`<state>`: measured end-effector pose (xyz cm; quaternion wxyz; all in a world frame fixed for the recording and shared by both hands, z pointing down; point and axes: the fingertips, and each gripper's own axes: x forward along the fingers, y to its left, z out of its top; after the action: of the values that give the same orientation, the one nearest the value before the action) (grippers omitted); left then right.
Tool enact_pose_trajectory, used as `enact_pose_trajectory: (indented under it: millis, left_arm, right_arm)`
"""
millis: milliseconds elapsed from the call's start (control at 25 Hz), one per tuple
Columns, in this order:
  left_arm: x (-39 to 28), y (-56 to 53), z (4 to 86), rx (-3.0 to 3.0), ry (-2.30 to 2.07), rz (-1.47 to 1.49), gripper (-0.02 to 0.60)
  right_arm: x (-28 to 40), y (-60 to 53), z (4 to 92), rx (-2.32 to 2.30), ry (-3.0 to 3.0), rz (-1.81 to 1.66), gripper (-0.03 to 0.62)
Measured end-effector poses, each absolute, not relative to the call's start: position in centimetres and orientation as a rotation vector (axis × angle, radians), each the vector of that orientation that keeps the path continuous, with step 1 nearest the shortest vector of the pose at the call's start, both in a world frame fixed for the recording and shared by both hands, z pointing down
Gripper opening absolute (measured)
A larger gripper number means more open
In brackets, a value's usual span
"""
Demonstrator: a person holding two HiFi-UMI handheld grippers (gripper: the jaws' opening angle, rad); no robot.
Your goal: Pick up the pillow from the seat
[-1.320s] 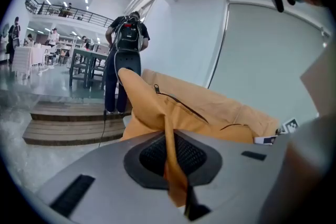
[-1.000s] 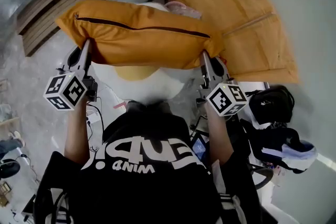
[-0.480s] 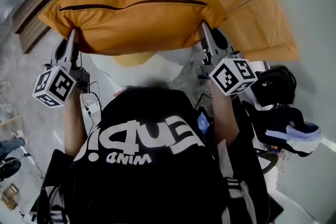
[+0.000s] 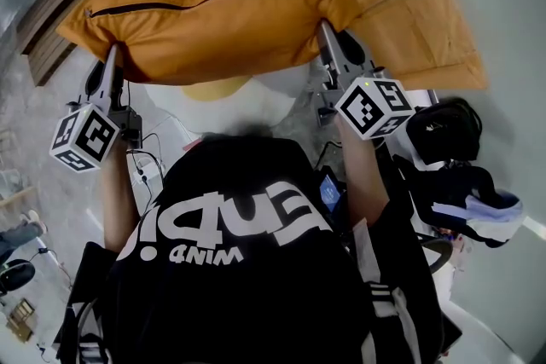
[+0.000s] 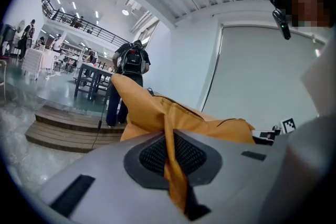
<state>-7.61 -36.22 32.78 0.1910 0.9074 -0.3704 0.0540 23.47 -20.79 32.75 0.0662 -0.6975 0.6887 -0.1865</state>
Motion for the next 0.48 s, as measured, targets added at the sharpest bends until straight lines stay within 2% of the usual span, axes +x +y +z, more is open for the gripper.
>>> enact_pose_trajectory:
  millis: [480]
  left_arm:
    - [-7.51,-36.27,33.51,2.548,-1.047,0.162,0.022]
  right_arm:
    - [23.72,-21.49,32.97,-2.109,2.091,-0.554,0.043]
